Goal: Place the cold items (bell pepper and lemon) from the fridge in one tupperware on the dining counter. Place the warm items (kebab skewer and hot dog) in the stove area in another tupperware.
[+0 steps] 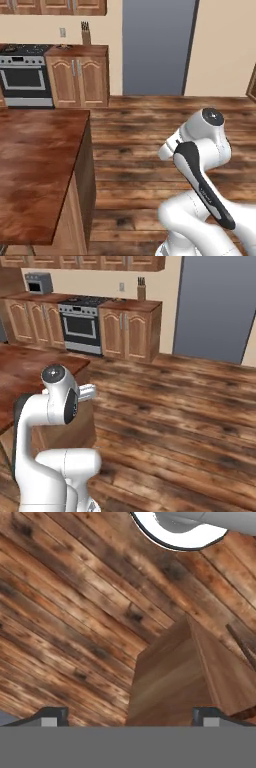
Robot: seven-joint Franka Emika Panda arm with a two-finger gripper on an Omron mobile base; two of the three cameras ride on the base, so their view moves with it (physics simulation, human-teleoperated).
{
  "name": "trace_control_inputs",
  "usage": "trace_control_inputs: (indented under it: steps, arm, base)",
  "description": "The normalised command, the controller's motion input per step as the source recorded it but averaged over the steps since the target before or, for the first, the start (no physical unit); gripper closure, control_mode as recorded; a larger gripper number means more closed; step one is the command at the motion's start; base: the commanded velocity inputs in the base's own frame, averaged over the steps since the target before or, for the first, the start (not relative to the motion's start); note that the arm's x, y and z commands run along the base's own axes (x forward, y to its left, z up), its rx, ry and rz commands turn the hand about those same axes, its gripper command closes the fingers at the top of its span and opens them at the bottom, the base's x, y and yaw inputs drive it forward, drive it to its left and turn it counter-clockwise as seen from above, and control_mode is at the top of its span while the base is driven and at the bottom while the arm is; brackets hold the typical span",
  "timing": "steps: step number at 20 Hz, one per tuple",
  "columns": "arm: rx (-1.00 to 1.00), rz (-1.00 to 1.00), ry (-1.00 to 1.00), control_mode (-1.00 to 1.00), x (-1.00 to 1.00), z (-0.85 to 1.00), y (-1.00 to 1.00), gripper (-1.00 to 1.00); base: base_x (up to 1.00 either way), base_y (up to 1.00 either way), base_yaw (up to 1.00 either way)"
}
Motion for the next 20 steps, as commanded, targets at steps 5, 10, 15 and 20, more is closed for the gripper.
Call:
trace_control_inputs:
  steps: [5, 10, 15, 20]
  arm:
    - [0.0, 0.0, 0.0, 1.0, 0.0, 0.0, 0.0, -1.0]
    - [0.0, 0.0, 0.0, 1.0, 0.0, 0.0, 0.0, -1.0]
    - [0.0, 0.0, 0.0, 1.0, 0.0, 0.0, 0.0, -1.0]
    - [0.0, 0.0, 0.0, 1.0, 0.0, 0.0, 0.0, -1.0]
  base:
    - [1.0, -0.7, 0.18]
    - [1.0, -0.33, 0.24]
    - [1.0, -0.32, 0.16]
    - [1.0, -0.48, 0.05]
